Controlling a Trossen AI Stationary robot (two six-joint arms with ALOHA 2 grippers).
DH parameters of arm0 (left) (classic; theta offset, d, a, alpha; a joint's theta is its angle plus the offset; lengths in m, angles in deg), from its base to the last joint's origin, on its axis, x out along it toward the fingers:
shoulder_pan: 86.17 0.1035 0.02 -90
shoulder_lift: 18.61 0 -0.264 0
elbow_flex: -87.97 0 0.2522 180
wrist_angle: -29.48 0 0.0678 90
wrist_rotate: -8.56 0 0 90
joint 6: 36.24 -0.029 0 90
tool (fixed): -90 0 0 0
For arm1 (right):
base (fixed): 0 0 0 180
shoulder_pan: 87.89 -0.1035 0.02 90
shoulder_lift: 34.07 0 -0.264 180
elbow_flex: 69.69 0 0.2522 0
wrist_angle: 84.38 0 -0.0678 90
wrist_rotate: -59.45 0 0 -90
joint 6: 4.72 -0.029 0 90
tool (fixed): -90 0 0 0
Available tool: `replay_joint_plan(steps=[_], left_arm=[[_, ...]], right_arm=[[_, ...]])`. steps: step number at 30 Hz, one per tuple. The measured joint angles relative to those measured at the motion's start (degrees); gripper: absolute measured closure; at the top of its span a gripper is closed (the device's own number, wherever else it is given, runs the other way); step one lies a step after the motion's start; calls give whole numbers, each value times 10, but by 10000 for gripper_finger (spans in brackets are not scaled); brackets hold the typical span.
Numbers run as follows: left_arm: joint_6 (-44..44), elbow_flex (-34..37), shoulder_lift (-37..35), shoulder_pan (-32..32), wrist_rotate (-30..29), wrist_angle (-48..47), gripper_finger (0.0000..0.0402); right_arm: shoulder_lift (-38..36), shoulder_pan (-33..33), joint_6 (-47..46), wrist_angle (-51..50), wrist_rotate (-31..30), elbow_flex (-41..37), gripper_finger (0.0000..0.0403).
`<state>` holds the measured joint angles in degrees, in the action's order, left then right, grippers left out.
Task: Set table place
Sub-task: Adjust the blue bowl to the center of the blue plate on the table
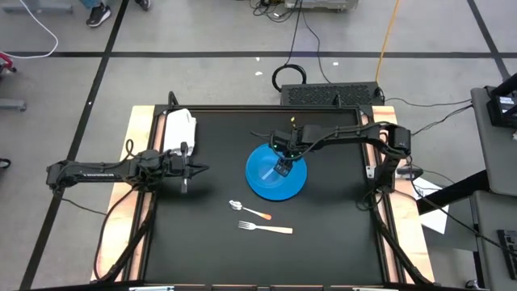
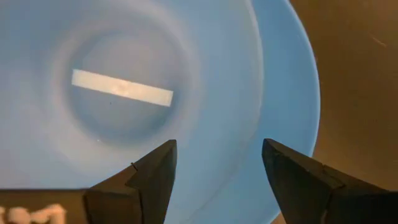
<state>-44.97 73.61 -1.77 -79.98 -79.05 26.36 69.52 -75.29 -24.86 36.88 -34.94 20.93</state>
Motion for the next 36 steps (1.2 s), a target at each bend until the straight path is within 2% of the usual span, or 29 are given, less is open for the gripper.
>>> replay_joint_plan(steps=[12, 30, 36], left_arm=[[0, 0, 0, 0, 0, 0, 382], [1, 0, 0, 0, 0, 0, 382], [2, 0, 0, 0, 0, 0, 382]], right_arm=[[0, 0, 5, 0, 0, 0, 270], [0, 0, 28, 0, 2, 0, 389], [-1, 0, 30, 0, 2, 0, 396]])
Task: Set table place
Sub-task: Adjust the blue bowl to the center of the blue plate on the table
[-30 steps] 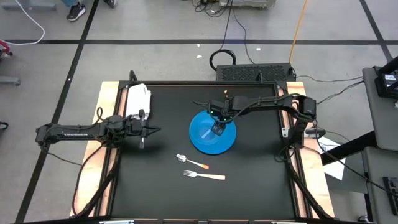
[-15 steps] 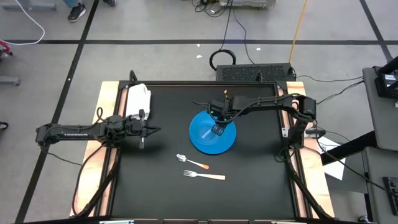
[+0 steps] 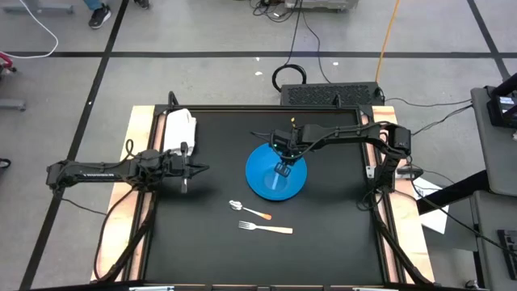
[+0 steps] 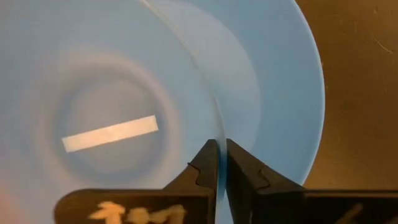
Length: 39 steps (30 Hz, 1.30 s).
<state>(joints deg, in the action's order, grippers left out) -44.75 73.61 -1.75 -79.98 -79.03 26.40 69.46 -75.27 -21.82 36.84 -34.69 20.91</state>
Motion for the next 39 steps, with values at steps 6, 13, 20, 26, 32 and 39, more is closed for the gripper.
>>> replay_joint_plan(steps=[6, 13, 20, 26, 32, 39], left_arm=[[0, 0, 0, 0, 0, 0, 382], [0, 0, 0, 0, 0, 0, 382], [0, 0, 0, 0, 0, 0, 382], [0, 0, 0, 0, 0, 0, 382], [0, 0, 0, 0, 0, 1, 382], [0, 0, 0, 0, 0, 1, 382]], right_arm=[[0, 8, 7, 1, 0, 0, 400], [0, 23, 13, 2, -1, 0, 400], [-6, 31, 13, 4, -1, 0, 400], [-30, 34, 14, 10, -4, -1, 401], [-39, 48, 14, 17, 10, -1, 401], [-41, 69, 13, 36, 29, -1, 401]])
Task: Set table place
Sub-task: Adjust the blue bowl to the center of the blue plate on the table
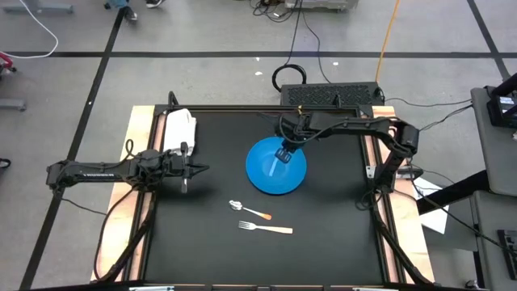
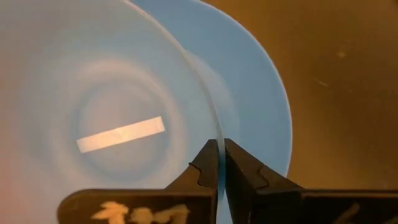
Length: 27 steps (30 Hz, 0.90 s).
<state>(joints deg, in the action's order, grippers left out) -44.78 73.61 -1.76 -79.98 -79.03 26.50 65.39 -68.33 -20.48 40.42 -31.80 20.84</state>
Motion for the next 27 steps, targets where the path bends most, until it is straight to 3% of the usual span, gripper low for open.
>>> replay_joint_plan(steps=[27], left_arm=[[-2, 0, 0, 0, 0, 2, 382]], right_arm=[[-2, 20, 15, -17, 11, 0, 401]])
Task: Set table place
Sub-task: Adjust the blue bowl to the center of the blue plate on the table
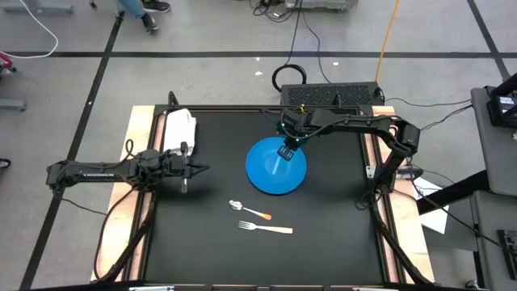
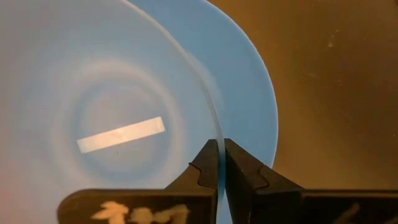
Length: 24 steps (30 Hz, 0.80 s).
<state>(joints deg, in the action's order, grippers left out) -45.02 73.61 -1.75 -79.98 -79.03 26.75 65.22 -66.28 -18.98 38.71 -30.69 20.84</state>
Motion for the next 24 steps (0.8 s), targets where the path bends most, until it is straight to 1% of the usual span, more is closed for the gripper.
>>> replay_joint_plan(steps=[3, 12, 15, 21, 24], left_arm=[[0, 0, 0, 0, 0, 0, 382], [1, 0, 0, 0, 0, 0, 382], [1, 0, 0, 0, 0, 0, 382], [2, 0, 0, 0, 0, 0, 382], [2, 0, 0, 0, 0, 0, 382]], right_arm=[[0, 1, -3, 4, -16, 0, 401], [0, 2, -7, 4, -18, 0, 401], [0, 2, -12, 7, -32, 0, 401], [0, 0, -12, 11, -33, 1, 401], [6, 0, -13, 12, -44, -6, 401]])
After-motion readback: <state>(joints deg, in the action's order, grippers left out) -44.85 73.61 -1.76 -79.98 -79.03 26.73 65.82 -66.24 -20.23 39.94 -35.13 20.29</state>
